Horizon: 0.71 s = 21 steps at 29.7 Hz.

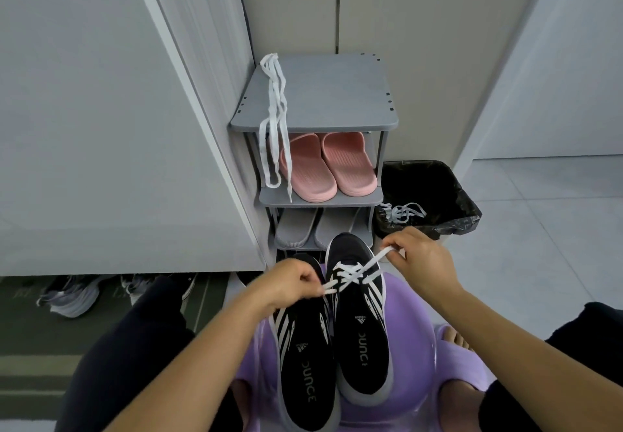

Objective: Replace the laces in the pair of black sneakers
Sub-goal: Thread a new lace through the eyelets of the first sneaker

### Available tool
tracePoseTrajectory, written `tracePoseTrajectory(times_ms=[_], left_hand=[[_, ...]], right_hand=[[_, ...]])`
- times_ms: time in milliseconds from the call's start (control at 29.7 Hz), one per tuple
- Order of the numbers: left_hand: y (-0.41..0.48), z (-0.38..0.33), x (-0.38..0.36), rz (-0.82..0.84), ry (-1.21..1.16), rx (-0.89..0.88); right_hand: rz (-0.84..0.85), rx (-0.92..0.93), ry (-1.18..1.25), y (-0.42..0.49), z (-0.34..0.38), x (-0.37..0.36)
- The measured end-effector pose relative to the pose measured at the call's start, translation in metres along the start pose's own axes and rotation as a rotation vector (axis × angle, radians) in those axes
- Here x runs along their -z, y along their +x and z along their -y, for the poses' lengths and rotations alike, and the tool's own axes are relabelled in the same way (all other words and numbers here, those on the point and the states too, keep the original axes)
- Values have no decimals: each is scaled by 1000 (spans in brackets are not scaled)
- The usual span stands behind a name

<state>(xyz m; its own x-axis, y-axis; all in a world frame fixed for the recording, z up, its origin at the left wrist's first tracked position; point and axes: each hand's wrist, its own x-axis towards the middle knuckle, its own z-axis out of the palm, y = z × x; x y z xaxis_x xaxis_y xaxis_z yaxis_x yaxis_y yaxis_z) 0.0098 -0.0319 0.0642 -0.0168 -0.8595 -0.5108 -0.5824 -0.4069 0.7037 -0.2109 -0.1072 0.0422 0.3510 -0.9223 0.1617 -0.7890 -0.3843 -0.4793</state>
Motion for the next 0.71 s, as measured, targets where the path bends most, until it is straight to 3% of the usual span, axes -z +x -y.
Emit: tracePoseTrajectory(times_ms=[202, 303, 371, 506, 607, 708], left_hand=[[-33, 13, 81, 110, 446, 148], [-36, 18, 87, 88, 626, 288], [-26, 16, 72, 1, 684, 217], [-7, -2, 5, -79, 212, -115], [5, -8, -27, -90, 90, -97], [8, -5, -29, -79, 8, -19]], right_hand=[[-18, 201, -106, -19, 10, -20], [-14, 300, -73, -22, 16, -27], [55, 300, 36, -21, 16, -28], [263, 133, 270, -15, 17, -23], [240, 145, 175, -11, 14, -20], [146, 271, -19, -10, 13, -22]])
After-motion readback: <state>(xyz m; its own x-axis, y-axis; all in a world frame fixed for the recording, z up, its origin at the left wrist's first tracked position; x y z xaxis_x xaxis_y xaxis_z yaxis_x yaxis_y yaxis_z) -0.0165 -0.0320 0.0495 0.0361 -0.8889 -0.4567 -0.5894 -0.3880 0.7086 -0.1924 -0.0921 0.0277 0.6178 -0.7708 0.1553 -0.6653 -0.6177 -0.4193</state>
